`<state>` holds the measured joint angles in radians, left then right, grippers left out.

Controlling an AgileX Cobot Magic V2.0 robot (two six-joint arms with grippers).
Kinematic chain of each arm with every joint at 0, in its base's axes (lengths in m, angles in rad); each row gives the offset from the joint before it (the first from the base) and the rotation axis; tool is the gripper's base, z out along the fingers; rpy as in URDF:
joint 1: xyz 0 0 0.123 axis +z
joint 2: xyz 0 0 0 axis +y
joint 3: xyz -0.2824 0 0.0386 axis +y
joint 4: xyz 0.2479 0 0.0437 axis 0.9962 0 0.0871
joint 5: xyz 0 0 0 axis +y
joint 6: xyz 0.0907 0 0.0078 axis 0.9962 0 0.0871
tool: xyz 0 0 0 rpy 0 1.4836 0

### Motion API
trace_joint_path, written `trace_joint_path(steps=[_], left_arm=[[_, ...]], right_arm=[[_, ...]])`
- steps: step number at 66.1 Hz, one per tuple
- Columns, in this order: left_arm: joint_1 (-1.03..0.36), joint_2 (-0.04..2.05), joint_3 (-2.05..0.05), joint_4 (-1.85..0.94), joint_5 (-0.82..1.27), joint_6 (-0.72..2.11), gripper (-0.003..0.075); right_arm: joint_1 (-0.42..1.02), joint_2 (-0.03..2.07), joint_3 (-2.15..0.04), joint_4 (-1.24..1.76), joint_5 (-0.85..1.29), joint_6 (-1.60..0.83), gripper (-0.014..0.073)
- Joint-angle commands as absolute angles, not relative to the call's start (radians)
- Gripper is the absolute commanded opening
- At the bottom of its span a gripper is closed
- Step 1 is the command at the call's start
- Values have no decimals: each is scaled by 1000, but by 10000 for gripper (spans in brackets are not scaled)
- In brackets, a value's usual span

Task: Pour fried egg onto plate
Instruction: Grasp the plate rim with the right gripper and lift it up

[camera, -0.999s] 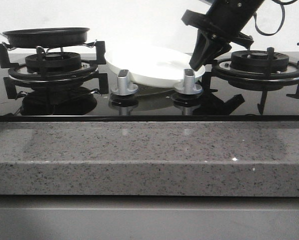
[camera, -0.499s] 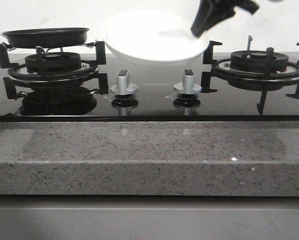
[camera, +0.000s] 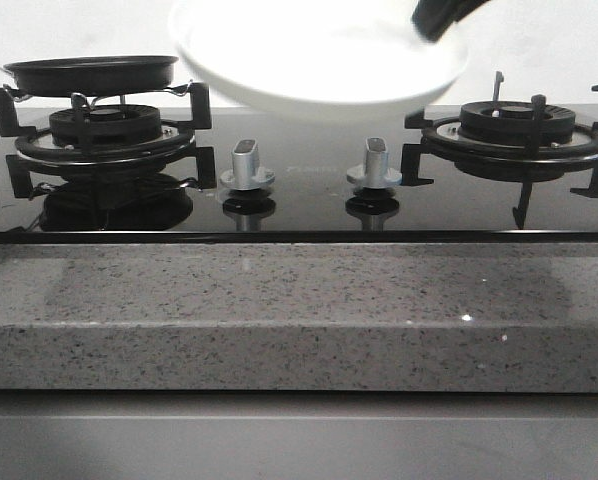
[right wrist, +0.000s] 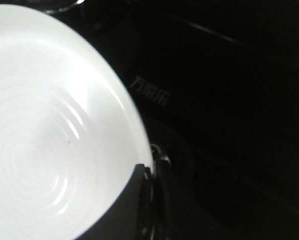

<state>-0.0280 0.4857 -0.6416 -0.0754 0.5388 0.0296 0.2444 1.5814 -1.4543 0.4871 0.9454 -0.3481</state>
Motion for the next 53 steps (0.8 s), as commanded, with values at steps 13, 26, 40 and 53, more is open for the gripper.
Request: trace_joint_path(steps=[13,26,40,53], left_arm=[[-34,499,-668,-84,463,20,428],[-34,499,-668,-84,463,20,428],[-34,499,-668,-84,463,20,428],[-34,499,-668,-84,503,20,428]], right_arm=[[279,1547,-1384,502,852,-344,-66],[279,1578,-1384,487,828,-330,-66],[279,1595,-1384,486,815,-330,-66],[279,1595,-1384,486,833,-330,-66]])
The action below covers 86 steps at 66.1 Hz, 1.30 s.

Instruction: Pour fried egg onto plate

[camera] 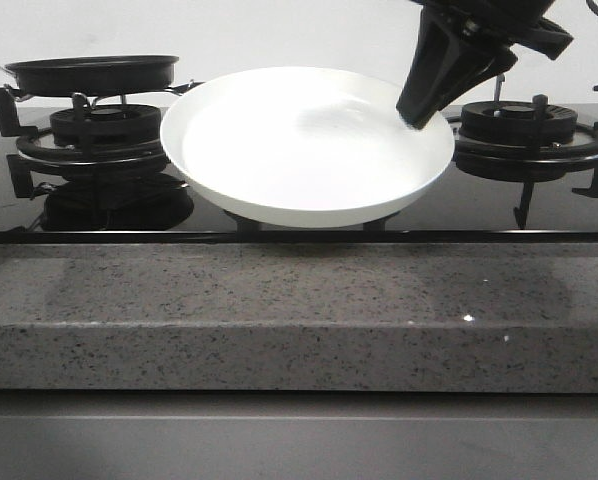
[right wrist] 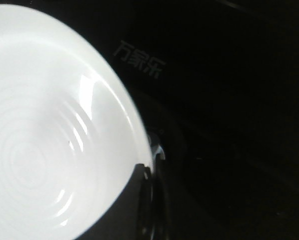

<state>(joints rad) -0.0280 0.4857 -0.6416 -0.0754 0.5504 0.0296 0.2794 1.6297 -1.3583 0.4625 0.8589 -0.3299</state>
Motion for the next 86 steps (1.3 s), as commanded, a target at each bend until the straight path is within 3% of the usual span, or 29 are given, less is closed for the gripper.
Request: trace_joint_path(steps=[1,8,21,49,62,86], left_arm=[[-34,499,-668,-84,510,20,428],[-34,499,-668,-84,554,20,446],[-34,540,-699,-80,590,20,590],[-32,915,-943,-23,770,20,587],[65,1110,-1117,-39,815,22,587],[319,1412,-1376,-715,950,359,587]], right_arm=[[279,1595,-1384,486,833,-330,-66],[279,1595,-1384,487,833,-330,-66],[279,1595,-1384,487,833,-330,-66],[279,1595,-1384,487,833,-330,-66],[279,1595,-1384,487,833,-330,-66],[279,1595,-1384,487,833,-330,-66]])
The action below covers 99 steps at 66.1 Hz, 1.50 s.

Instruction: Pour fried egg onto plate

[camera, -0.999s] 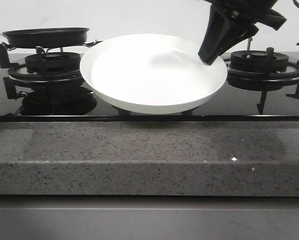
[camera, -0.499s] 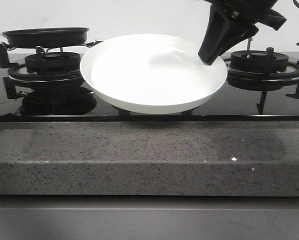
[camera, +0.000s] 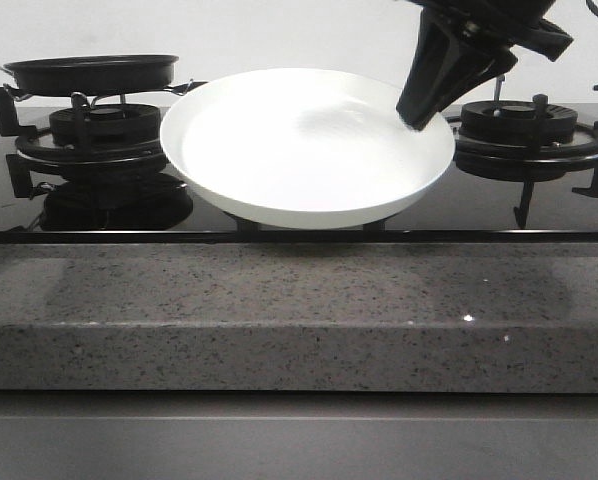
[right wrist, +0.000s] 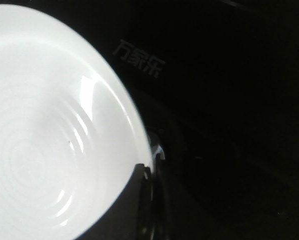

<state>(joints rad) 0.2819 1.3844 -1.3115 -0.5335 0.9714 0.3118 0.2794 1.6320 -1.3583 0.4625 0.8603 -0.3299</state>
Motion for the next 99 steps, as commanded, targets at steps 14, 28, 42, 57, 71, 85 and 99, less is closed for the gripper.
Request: trace_joint_path(steps=[14,28,42,57,71,85,99], left_arm=[[355,1557,-1401,-969,959,361,587],[355,1694,-1407,-1196,973,412,587],[355,1768,-1407,-1353,989,478,587],[355,1804,-1407,-1446,989,501,579],[356,1804,-1407,-1446,989,517,489],[356,1804,-1407,-1448,987,517,375],[356,1804,-1407,-1449,989,517,274]], right_arm=[[279,1595,-1384,487,833,-330,-66],[279,1595,-1384,487,833,-330,-66],[279,1595,-1384,487,833,-330,-66],[279,1595,-1384,487,833,-330,-66],[279,1595,-1384,487,833,-330,-66],[279,1595,-1384,487,833,-330,-66],[279,1595,-1384,487,833,-330,-66]])
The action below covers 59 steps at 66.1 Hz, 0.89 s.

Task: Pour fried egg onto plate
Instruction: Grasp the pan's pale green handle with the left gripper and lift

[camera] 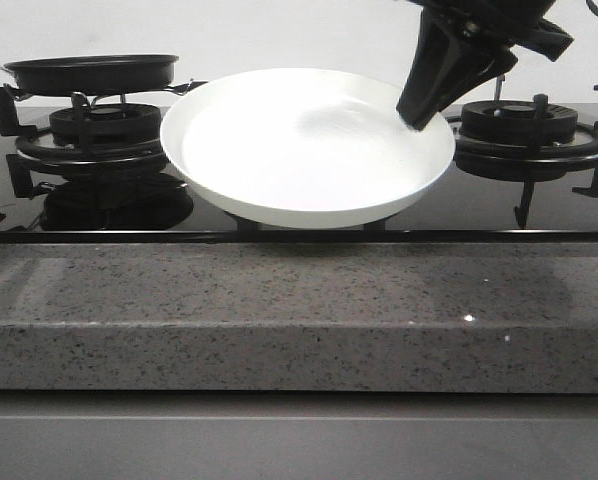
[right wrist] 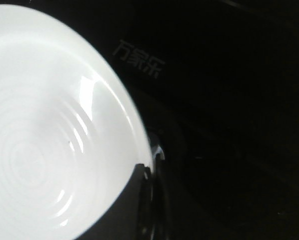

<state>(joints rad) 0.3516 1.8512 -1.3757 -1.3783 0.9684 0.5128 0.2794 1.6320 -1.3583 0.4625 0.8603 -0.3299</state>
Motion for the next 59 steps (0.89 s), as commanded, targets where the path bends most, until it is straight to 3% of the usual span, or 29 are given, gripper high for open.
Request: trace_joint_path(steps=[1,37,59], left_arm=[[356,1804,-1407,-1449,989,517,267],[356,1798,-1412,-1528,1073,550,-11],[356,1772,-1412,-1671,1161,628,-20]], right_arm=[[279,1595,-1384,487,833,-330,-66],[279,1595,-1384,487,833,-330,-66],[279,1595,-1384,487,833,-330,-66]])
